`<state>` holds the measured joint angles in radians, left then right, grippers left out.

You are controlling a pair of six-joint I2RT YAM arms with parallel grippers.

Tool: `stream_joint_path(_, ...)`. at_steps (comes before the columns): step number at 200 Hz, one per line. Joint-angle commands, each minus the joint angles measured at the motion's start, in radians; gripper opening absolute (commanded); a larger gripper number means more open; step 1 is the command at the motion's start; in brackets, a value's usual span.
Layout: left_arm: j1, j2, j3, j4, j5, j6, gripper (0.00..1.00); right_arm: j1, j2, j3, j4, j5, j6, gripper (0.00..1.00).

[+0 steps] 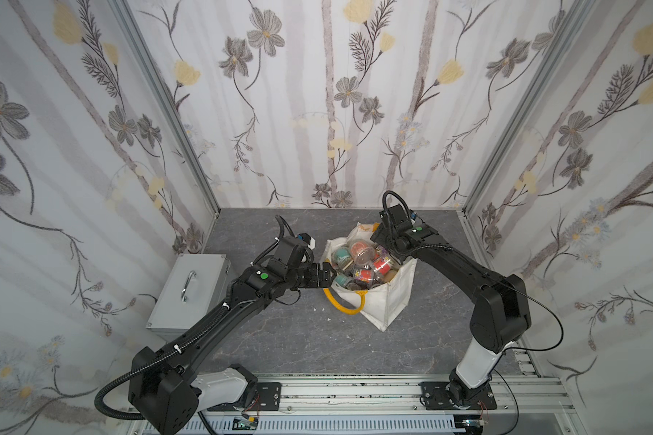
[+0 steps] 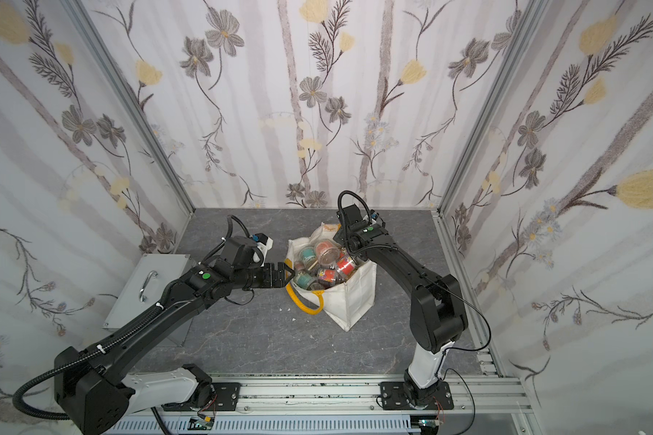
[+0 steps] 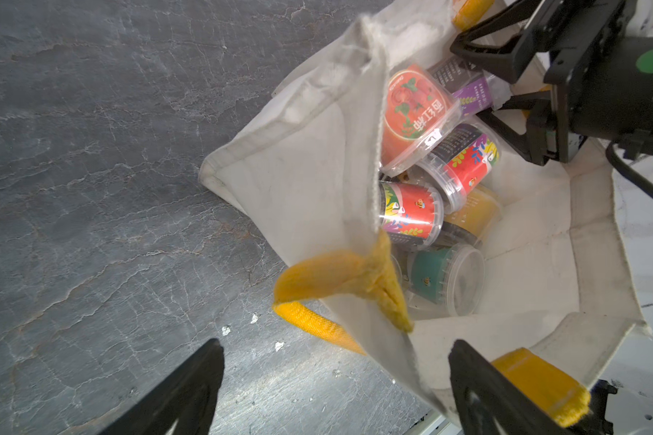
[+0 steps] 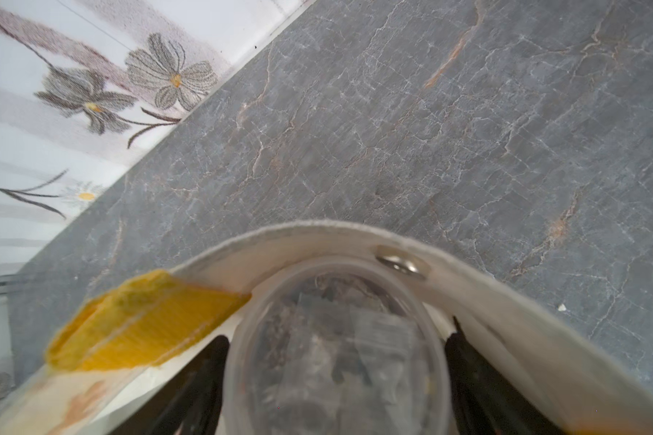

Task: Take out the seed jars from the canvas bag
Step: Pick up the seed jar from the canvas bag, then place the seed jar at the center of the board.

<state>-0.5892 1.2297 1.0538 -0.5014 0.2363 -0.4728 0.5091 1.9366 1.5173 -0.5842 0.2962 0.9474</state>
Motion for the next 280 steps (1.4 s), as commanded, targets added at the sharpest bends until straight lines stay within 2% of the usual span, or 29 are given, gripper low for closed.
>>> stream_joint_path(1, 0.001, -0.004, -0.015, 0.055, -0.009, -0.012, 0.95, -0.001, 0.022, 0.017, 0.048, 0.035, -0.121, 0.85)
stream_joint_path(43, 0.000, -0.019, -0.038, 0.061, -0.013, -0.013, 0.95, 0.000, -0.019, -0.029, 0.143, 0.000, -0.370, 0.77)
stream_joint_path(68, 0.002, -0.028, -0.038, 0.051, -0.021, -0.004, 0.95, -0.002, -0.089, -0.097, 0.222, -0.087, -0.503, 0.72)
stream_joint_path(105, 0.001, -0.033, -0.051, 0.066, -0.021, -0.004, 0.95, -0.001, -0.142, -0.140, 0.268, -0.203, -0.622, 0.66)
stream_joint_path(117, 0.002, -0.031, -0.045, 0.055, -0.025, -0.003, 0.96, -0.002, -0.138, -0.137, 0.263, -0.208, -0.623, 0.65)
stream_joint_path(133, 0.002, -0.033, -0.049, 0.061, -0.024, -0.011, 0.96, 0.000, -0.128, -0.119, 0.256, -0.276, -0.633, 0.60)
stream_joint_path(152, 0.003, -0.035, -0.051, 0.069, -0.015, -0.008, 0.96, 0.003, -0.132, -0.116, 0.255, -0.277, -0.627, 0.64)
stream_joint_path(193, 0.002, -0.050, -0.039, 0.065, -0.019, -0.026, 0.97, 0.006, -0.212, -0.114, 0.216, -0.213, -0.599, 0.66)
stream_joint_path(224, 0.005, -0.050, -0.014, 0.033, -0.049, -0.036, 0.99, -0.008, -0.386, -0.126, 0.126, -0.080, -0.569, 0.66)
stream_joint_path(247, 0.009, -0.049, -0.007, 0.033, -0.057, -0.020, 1.00, -0.077, -0.534, -0.197, 0.073, 0.000, -0.535, 0.66)
stream_joint_path(280, 0.023, -0.048, 0.023, 0.013, -0.066, -0.007, 1.00, -0.266, -0.703, -0.400, 0.066, 0.076, -0.462, 0.64)
